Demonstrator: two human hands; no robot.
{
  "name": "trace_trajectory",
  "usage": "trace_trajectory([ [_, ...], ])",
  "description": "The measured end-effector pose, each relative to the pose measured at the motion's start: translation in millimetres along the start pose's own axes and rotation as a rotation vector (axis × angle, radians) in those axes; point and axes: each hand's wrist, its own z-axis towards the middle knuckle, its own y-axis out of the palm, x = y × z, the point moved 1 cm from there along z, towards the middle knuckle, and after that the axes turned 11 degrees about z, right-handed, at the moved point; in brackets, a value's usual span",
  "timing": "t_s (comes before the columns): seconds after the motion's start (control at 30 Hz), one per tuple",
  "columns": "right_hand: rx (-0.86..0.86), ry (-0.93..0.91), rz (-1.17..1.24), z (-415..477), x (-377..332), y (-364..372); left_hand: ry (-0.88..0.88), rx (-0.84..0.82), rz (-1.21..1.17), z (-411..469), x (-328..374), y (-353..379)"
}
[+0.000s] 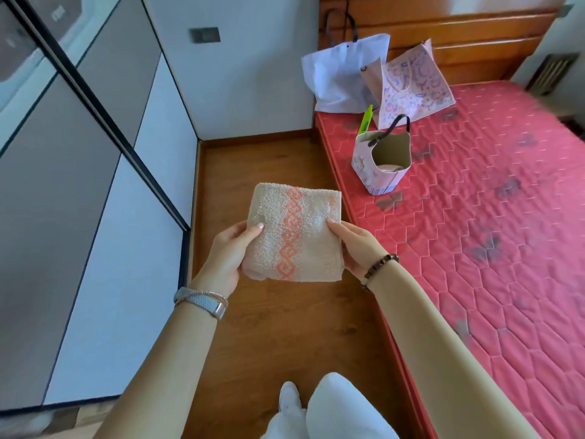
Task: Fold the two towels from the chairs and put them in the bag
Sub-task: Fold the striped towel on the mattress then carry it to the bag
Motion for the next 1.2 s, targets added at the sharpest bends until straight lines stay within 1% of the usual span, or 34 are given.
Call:
trace_trajectory([
  [0.27, 0.051, 0.001, 0.025, 22, -9, -9, -0.051, -0.051, 0.009, 34, 4, 13],
  [0.47, 0.091, 0.020, 0.053, 56, -23, -24, -0.082, -0.091, 0.029, 70, 15, 34],
  [0.87, 0.117, -0.027, 0.122, 158, -125, -45, -0.009, -0.131, 0.088, 178, 108, 99],
  [1.03, 0.120, -0.061, 0.116, 184, -162, -55, 0.017, -0.140, 0.100, 205, 132, 124],
  [1.2, 0.141, -0.059, 0.143, 206, -181, -67, 0.012, -0.176, 0.112, 231, 147, 143],
])
